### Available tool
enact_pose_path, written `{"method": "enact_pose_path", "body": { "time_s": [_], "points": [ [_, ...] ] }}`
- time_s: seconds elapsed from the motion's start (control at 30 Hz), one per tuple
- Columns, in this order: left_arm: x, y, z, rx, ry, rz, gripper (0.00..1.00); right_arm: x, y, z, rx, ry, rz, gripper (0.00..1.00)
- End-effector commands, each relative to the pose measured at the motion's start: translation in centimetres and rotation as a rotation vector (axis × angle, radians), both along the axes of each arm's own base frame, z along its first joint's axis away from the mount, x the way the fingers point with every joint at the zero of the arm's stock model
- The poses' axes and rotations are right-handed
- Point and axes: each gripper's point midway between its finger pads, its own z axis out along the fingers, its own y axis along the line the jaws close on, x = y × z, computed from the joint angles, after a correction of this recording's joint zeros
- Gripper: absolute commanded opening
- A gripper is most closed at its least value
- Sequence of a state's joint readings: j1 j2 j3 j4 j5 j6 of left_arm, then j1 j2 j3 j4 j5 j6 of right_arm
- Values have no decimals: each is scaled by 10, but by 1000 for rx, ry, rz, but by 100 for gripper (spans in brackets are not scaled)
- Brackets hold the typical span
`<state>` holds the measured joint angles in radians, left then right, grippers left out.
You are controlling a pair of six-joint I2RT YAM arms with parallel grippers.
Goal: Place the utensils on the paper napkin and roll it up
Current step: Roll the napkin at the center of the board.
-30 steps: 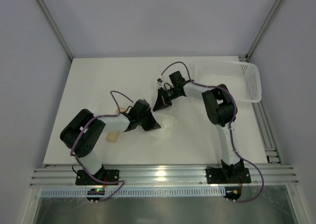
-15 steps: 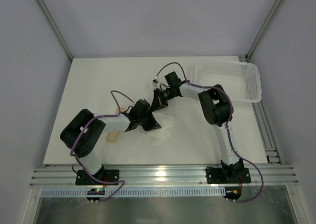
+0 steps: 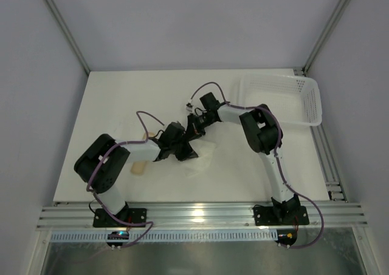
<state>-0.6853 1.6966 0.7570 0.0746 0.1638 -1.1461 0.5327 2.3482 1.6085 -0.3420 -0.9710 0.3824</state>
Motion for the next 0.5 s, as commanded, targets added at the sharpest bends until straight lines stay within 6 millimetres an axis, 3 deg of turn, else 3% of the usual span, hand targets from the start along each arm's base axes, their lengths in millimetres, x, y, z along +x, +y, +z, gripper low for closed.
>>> {"method": "enact_pose_path", "body": {
  "time_s": [0.0, 0.33, 0.47],
  "points": [
    [-7, 8, -6, 51, 27, 7, 0, 6, -4, -22, -99, 6, -44, 4],
    [-9, 11, -6, 52, 25, 15, 0, 2, -15, -51, -207, 69, -69, 4],
    [-9, 9, -5, 41, 28, 21, 0, -6, -10, -50, -128, 101, -59, 4]
  ]
}}
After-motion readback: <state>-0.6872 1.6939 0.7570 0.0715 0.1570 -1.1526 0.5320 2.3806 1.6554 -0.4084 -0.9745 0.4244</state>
